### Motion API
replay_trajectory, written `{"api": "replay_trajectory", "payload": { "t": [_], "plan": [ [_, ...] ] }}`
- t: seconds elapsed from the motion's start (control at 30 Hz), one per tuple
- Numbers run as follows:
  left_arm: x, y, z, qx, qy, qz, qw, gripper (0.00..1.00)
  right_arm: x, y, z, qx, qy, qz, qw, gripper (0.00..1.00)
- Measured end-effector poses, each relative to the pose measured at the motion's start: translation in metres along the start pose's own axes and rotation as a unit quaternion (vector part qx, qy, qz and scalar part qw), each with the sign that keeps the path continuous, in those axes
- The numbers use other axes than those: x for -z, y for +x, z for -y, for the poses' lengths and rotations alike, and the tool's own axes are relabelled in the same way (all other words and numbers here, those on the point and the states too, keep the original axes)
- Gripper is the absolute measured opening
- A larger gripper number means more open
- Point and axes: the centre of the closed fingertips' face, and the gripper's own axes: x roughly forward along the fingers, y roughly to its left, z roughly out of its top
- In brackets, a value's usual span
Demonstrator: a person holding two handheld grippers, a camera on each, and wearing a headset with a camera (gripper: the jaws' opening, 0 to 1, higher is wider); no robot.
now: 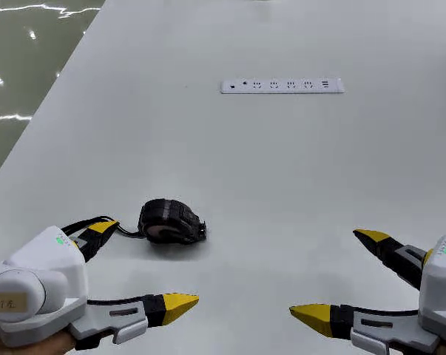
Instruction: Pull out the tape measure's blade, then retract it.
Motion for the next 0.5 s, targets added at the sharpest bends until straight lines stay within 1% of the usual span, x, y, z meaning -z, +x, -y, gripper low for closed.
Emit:
{"api": "replay_trajectory", "payload": {
  "t": [0.1,0.23,0.5],
  "plan": [
    [0.0,0.003,-0.004,0.003,0.005,-0.003,1.0,0.99,0.0,0.005,0.001,-0.005,-0.001,-0.007,1.0,0.93],
    [0.001,0.005,-0.008,0.007,0.009,-0.006,0.9999,0.99,-0.002,0.01,0.003,-0.009,-0.004,-0.007,0.9999,0.93],
    [0.005,0.011,-0.023,0.017,0.018,-0.015,0.9996,0.98,0.0,0.022,0.004,-0.023,-0.016,-0.018,0.9995,0.94]
  ]
}}
